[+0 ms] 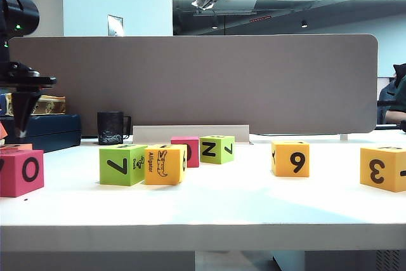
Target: Select the appropriate blocks from the scattered letter blocks on the table and arrange them in a row to spell out "DEEP".
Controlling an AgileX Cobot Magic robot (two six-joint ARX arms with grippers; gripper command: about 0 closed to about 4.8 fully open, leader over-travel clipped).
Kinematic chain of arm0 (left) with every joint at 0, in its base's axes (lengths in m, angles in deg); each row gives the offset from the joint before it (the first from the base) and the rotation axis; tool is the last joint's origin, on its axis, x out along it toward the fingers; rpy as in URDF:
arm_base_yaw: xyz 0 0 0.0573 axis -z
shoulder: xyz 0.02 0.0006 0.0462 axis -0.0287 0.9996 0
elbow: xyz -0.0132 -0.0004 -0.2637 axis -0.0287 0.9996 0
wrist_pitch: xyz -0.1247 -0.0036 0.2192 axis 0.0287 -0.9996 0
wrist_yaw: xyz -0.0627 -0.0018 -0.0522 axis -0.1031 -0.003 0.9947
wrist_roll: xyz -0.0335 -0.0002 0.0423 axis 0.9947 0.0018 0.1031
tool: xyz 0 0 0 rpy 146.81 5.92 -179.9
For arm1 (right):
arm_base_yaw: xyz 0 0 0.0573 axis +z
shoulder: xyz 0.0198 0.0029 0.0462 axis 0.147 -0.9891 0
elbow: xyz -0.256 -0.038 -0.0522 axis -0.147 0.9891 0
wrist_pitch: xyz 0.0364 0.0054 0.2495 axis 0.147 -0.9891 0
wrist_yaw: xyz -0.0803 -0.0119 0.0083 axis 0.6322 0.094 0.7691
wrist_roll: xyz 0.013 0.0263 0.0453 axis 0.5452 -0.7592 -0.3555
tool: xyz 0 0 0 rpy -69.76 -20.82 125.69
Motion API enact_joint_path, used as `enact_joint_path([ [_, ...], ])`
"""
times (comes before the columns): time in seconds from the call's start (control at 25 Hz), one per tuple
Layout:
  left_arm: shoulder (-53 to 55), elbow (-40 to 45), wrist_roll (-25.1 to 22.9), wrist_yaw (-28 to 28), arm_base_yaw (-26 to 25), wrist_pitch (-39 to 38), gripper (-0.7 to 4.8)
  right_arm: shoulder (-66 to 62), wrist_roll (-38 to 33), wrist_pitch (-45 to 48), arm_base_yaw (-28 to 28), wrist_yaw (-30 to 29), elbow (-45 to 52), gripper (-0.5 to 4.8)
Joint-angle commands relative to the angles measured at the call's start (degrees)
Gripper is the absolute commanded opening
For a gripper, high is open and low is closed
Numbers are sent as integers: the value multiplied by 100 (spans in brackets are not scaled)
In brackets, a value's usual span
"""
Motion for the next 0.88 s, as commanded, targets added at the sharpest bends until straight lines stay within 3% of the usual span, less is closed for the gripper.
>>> enact_joint_path([
  [0.04,63,-17,-22,210,26,166,386,11,9,96,4,-13,-31,-1],
  [0.56,531,-17,-24,328,26,164,360,11,11,188,-2,4,-31,-1],
  [0.76,549,-17,-28,398,31,245,273,11,11,188,-2,4,-31,-1],
  [0.88,546,-20,-48,708,31,245,268,11,11,188,-2,4,-31,-1],
])
